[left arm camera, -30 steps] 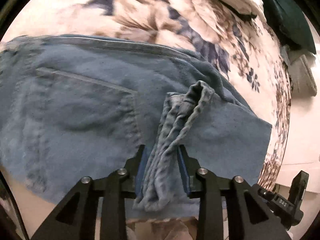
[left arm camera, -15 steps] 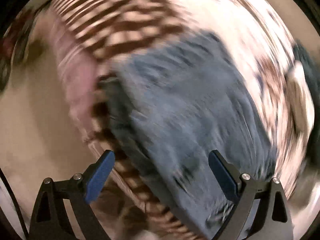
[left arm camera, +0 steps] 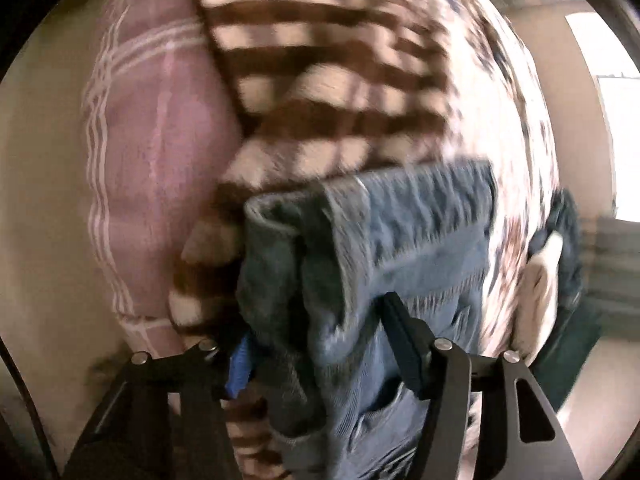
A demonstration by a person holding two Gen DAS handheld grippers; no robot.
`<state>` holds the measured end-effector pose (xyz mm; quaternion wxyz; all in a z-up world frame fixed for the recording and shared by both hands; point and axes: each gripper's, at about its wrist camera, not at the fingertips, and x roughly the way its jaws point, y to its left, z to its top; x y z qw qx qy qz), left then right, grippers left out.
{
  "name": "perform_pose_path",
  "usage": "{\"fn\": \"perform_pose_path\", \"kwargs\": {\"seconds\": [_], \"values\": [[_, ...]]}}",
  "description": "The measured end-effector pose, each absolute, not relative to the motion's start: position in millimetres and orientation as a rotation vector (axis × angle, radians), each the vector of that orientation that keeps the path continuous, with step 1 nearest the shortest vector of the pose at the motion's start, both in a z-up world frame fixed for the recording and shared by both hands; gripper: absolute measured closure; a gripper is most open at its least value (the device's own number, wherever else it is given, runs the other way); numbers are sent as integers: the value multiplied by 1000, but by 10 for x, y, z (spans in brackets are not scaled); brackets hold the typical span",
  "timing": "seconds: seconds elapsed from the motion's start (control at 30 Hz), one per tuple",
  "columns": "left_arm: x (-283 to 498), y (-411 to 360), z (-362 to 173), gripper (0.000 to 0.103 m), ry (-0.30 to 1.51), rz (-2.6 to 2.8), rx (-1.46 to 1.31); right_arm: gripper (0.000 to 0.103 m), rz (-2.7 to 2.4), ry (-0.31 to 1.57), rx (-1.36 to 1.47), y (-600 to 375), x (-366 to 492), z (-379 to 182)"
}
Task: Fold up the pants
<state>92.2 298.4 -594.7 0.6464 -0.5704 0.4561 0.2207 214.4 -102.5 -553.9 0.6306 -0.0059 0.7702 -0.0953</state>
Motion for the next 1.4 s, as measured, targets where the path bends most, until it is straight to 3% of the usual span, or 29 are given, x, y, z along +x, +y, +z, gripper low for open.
{"fn": "perform_pose_path", "kwargs": {"seconds": [0.07,0.13,0.23,0.37,0.47,0.53,0.6,0.67,0.8,0.9,1.4], "values": [[946,2973,-5910,47,1032,510,-1292,28,-216,1768,-14,-1024,2152,-5558],[954,2901,-5773,67,1023,519,-1232,28,-213,1768,-16,-1066,2158,-5591],[995,2755,-5467,76,1012,517,-1090,28,-209,1768,-24,-1064,2148,-5608],[1110,2680,-5286,76,1002,460,-987,28,-218,1778,8,-1198,2119,-5667],[1183,2833,-5551,71,1053,476,-1043,28,-221,1779,31,-1266,2114,-5679],[1180,2950,-5823,57,1078,491,-1132,28,-222,1778,47,-1281,2125,-5669],[1154,3011,-5951,54,1056,488,-1205,28,-220,1779,56,-1286,2126,-5677],[1199,2985,-5904,56,1042,501,-1185,28,-219,1774,58,-1295,2133,-5666],[1316,2721,-5565,75,1043,531,-957,28,-262,1755,-27,-1291,2188,-5609],[1339,2550,-5313,80,1033,527,-812,28,-293,1747,-63,-1350,2201,-5598],[1558,1086,-4092,83,983,278,-274,28,-240,1737,15,-1698,2188,-5601]]}}
